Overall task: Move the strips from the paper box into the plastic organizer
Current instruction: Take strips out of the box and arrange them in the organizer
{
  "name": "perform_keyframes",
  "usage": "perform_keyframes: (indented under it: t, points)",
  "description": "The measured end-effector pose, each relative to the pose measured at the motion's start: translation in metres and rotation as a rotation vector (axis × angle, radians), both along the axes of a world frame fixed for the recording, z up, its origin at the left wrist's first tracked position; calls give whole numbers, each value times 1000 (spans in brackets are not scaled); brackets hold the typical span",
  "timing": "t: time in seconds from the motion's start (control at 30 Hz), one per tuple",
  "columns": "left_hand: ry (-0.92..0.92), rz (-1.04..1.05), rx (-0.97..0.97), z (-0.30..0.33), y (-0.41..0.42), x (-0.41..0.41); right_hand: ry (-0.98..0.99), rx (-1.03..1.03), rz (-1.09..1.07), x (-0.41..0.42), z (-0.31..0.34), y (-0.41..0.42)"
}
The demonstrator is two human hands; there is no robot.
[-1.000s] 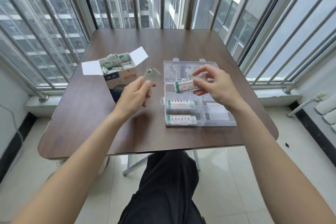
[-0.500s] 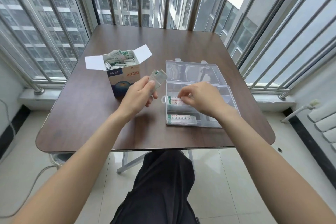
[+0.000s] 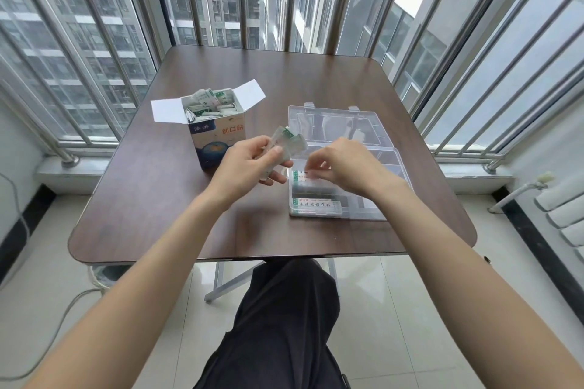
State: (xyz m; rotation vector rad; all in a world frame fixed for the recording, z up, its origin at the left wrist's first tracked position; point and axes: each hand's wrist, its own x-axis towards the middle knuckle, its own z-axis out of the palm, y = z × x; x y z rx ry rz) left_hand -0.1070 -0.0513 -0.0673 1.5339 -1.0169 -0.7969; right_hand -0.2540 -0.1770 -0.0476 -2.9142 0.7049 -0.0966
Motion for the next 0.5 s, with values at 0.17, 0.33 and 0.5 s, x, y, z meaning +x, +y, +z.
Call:
perform_keyframes:
  t: [0.17,0.33,0.5]
  points:
    - [54,-8,-10,5,-2,-5,-552,438,-218,-6,3,7]
    - [49,-78,5,8,-7,-16,-628,943,-399,-8,6,20]
    - [25,-54,-3,9,-9,-20,-752,1173,-423,-23,2,22]
